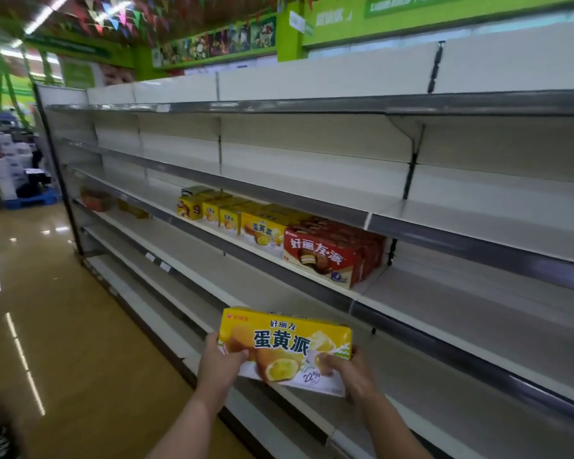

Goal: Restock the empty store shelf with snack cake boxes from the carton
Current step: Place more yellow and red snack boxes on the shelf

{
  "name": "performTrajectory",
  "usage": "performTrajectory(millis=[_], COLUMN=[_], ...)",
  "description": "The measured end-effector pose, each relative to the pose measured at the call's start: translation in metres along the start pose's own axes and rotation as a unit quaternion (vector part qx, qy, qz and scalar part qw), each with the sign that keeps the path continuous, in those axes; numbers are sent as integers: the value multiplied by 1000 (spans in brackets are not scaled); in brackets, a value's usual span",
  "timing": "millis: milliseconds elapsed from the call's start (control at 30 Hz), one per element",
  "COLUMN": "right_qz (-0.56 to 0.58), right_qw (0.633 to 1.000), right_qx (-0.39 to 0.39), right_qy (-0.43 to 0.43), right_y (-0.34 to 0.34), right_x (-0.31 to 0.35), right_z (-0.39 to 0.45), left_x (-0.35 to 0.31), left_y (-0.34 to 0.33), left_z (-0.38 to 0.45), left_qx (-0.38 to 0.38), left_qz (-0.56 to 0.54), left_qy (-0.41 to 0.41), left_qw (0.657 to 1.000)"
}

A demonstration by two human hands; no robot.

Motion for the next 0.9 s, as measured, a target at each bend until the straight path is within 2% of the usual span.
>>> performTrajectory(millis=[233,367,433,567,900], right_qz=[39,28,34,44,4], right_qw=[992,980,973,961,925], right_qx=[-117,-189,-218,-261,-377], right_qy=[37,58,66,76,50], right_y=[115,170,193,223,256], right_x=[23,36,41,50,59], right_z=[-16,-21,-19,-10,45], left_x=[-24,-37,-44,-58,-81], left_y=[-124,-180,-208,-255,-334], left_z=[-2,4,4,14,80], left_qx=[75,96,138,214,302], left_qz=[24,83,69,53,86], left_qy=[-6,-31,-40,-58,-85], left_qw=[997,991,987,974,946])
Point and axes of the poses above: each hand's wrist, its own z-axis towards the middle knuckle, its own y-axis out of the back of the hand, x = y × z, the point moved 6 cm from there along z, towards the middle knuckle, and after that the axes turned 2 degrees about -z, right-handed, at the moved point
